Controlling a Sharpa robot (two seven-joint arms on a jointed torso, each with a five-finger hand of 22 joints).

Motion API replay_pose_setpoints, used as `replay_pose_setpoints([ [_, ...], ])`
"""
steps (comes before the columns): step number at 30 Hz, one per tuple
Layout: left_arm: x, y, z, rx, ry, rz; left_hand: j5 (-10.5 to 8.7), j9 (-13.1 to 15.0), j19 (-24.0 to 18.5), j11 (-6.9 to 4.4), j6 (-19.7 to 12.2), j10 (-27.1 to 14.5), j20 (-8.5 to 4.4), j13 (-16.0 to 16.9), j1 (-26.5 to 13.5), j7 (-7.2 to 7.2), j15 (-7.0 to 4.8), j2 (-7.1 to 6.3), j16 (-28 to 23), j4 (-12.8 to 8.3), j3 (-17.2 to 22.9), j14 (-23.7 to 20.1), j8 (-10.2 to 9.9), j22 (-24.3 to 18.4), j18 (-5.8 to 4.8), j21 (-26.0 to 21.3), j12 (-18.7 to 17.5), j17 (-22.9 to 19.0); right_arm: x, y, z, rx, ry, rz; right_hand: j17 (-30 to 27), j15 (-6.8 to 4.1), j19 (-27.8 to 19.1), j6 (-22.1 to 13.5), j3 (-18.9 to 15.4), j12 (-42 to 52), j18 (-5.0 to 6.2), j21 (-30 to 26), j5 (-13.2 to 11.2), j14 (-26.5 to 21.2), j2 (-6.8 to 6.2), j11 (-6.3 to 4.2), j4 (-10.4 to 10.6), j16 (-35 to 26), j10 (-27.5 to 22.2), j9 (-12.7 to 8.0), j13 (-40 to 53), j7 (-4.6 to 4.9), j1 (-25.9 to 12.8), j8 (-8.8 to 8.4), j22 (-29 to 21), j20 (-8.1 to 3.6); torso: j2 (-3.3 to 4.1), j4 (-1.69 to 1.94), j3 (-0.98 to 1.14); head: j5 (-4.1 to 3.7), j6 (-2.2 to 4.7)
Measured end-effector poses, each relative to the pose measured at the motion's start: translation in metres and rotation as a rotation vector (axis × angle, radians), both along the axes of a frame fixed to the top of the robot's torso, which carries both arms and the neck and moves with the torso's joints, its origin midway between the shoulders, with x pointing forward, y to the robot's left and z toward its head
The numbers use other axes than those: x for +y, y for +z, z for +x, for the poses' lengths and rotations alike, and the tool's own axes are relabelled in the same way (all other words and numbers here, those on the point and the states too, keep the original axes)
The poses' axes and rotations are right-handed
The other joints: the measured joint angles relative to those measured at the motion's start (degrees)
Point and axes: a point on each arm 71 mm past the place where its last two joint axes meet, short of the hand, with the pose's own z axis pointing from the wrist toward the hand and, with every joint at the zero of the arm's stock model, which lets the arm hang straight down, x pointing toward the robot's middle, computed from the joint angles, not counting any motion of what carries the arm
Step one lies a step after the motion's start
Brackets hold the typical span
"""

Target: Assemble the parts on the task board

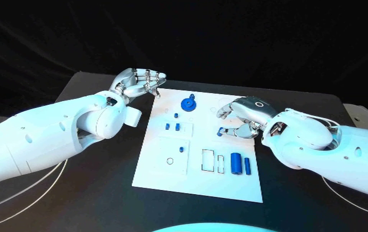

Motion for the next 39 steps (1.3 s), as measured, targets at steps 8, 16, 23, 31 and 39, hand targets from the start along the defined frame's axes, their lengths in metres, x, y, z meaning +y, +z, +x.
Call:
replay_pose_setpoints([
  [8,0.000,0.000,0.000,0.001,0.000,0.001,0.00,0.00,0.00,0.00,0.00,0.00,0.00,0.00,-0.23,0.00,0.00,-0.23,0.00,0.00,0.00,0.00,0.21,0.00,0.00,0.00,0.00,-0.06,0.002,-0.007,0.004,0.060,0.004,-0.040,0.31,0.00,0.05,0.36,-2.59,1.31,0.00,0.91,0.03,0.00,1.67,-0.03,1.20,0.00,0.03,-0.37,-0.12,0.36,2.41,0.00,0.04,-0.05,0.05,0.18,0.07,-0.20,0.05],
  [16,0.001,-0.001,0.000,0.002,0.003,0.002,0.00,0.01,0.00,0.00,0.00,0.00,0.00,0.00,-0.23,0.00,0.00,-0.23,0.00,0.00,0.00,0.00,0.21,0.01,0.00,0.00,0.00,-0.06,0.006,-0.014,0.005,0.100,0.013,-0.065,0.31,0.00,0.67,2.14,-1.81,2.48,0.00,2.42,0.03,0.00,2.66,-0.41,2.10,0.00,2.52,-0.71,-0.12,0.38,3.91,0.00,0.04,-0.39,0.08,0.16,-0.04,-0.06,-0.23],
  [23,0.001,-0.001,0.001,0.003,0.004,0.003,0.00,0.01,0.00,0.00,0.00,0.01,0.00,0.00,-0.23,0.00,0.00,-0.23,0.00,0.00,0.00,0.00,0.21,0.01,0.00,0.00,0.00,-0.06,0.007,-0.018,0.005,0.115,0.014,-0.074,0.79,-0.54,0.87,5.71,4.42,2.48,0.00,4.94,-3.73,-0.09,3.90,-0.95,3.10,0.24,6.72,-1.10,-0.60,0.04,6.49,1.16,0.04,-0.61,0.05,0.12,-0.08,-0.03,-0.44],
  [31,0.002,-0.001,0.001,0.003,0.005,0.004,0.00,0.01,0.00,0.00,0.00,0.01,0.00,0.00,-0.23,0.00,0.00,-0.23,0.00,-0.03,0.02,0.00,0.21,0.01,0.00,0.00,0.16,-0.05,0.008,-0.019,0.006,0.118,0.016,-0.075,0.79,-0.96,0.84,7.87,10.70,1.74,0.01,6.22,-4.16,-0.11,3.90,-1.76,2.22,0.50,9.98,-1.10,-0.91,-0.57,7.51,2.25,0.03,-1.04,0.01,0.14,-0.09,-0.13,-0.65],
  [39,0.002,-0.001,0.001,0.005,0.006,0.004,0.00,0.01,0.00,0.00,0.00,0.01,0.00,0.00,-0.23,0.00,0.00,-0.23,0.00,-0.16,0.16,0.00,0.21,0.02,0.00,0.00,0.23,-0.05,0.010,-0.019,0.005,0.108,0.016,-0.059,0.78,-1.16,0.90,8.25,12.36,1.36,0.00,6.80,-4.36,0.09,3.10,-1.83,2.00,0.49,10.89,-0.41,-0.91,-0.85,7.28,2.78,0.03,-1.09,0.01,0.14,-0.08,-0.09,-0.76],
])
